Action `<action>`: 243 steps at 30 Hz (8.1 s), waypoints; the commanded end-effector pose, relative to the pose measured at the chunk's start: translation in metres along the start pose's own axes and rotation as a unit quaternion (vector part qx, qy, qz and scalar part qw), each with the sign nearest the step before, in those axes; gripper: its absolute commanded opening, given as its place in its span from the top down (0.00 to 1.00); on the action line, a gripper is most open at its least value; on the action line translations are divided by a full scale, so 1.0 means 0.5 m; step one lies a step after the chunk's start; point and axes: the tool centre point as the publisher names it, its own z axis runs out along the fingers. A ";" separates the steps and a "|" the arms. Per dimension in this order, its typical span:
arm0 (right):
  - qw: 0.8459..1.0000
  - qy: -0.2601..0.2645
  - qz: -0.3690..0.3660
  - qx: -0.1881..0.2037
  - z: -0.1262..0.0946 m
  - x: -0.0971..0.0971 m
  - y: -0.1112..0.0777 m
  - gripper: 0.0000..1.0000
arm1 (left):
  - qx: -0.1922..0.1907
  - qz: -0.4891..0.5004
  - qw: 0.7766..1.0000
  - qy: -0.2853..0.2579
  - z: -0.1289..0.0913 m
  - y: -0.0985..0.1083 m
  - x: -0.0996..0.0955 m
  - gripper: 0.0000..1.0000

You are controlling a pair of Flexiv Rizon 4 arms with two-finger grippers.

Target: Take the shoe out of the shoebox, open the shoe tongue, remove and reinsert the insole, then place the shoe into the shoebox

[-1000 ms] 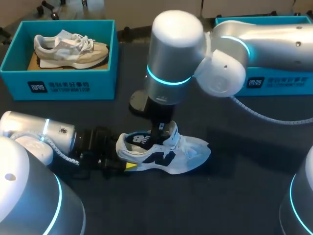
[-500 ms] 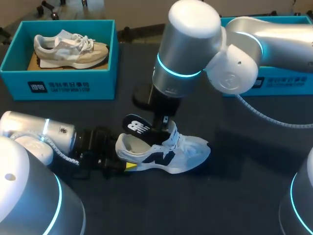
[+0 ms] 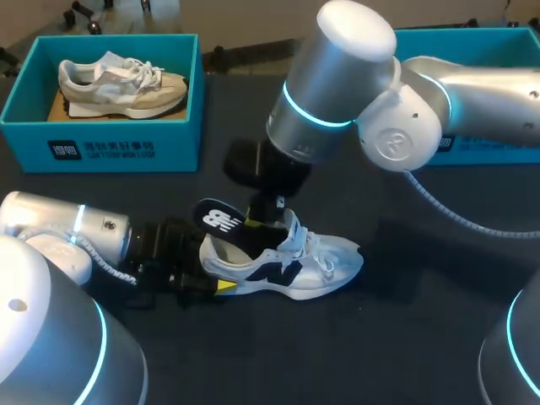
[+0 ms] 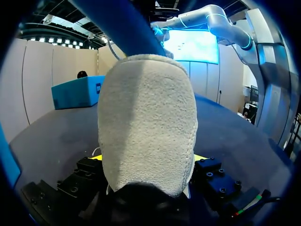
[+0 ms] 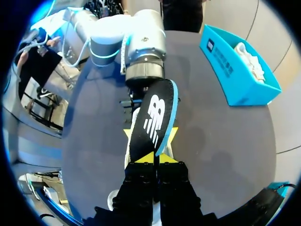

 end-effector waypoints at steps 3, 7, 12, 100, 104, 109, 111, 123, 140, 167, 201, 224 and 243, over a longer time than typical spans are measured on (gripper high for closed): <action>0.999 0.033 -0.004 -0.016 0.016 -0.020 0.024 1.00 | -0.002 0.000 1.000 0.001 0.007 0.005 -0.003 1.00; 0.998 0.047 0.008 -0.048 0.017 -0.017 0.021 0.53 | -0.002 0.000 1.000 0.001 0.007 0.005 -0.003 1.00; 0.993 0.074 0.028 -0.087 0.012 -0.009 0.017 0.18 | -0.002 0.000 1.000 0.001 0.007 0.005 -0.003 1.00; 0.966 0.100 0.022 -0.239 -0.064 -0.039 0.157 1.00 | -0.002 0.000 1.000 0.001 0.007 0.005 -0.003 1.00; 0.962 0.094 0.019 -0.255 -0.084 -0.053 0.174 1.00 | -0.002 0.000 1.000 0.001 0.007 0.005 -0.003 1.00; 0.959 0.068 0.027 -0.274 -0.110 -0.078 0.196 1.00 | -0.002 0.000 1.000 0.001 0.007 0.005 -0.003 1.00; 0.958 0.060 0.023 -0.279 -0.119 -0.083 0.202 1.00 | -0.002 0.000 1.000 0.001 0.007 0.005 -0.003 1.00; 0.958 0.060 0.023 -0.279 -0.119 -0.083 0.202 1.00 | -0.002 0.000 1.000 0.001 0.007 0.005 -0.003 1.00; 0.930 0.098 0.069 -0.346 -0.229 -0.130 0.230 1.00 | -0.002 0.000 1.000 0.001 0.007 0.005 -0.003 1.00; 0.839 0.192 0.174 -0.477 -0.427 -0.161 0.218 1.00 | -0.002 0.000 1.000 0.001 0.007 0.005 -0.003 1.00; 0.815 0.255 0.217 -0.473 -0.543 -0.078 0.153 1.00 | -0.002 0.000 1.000 0.001 0.007 0.005 -0.003 1.00; 0.819 0.227 0.276 -0.450 -0.631 0.090 0.151 1.00 | -0.002 0.000 1.000 0.001 0.007 0.005 -0.003 1.00; 0.807 0.211 0.322 -0.448 -0.623 0.192 0.141 1.00 | -0.002 0.000 1.000 0.001 0.007 0.005 -0.003 1.00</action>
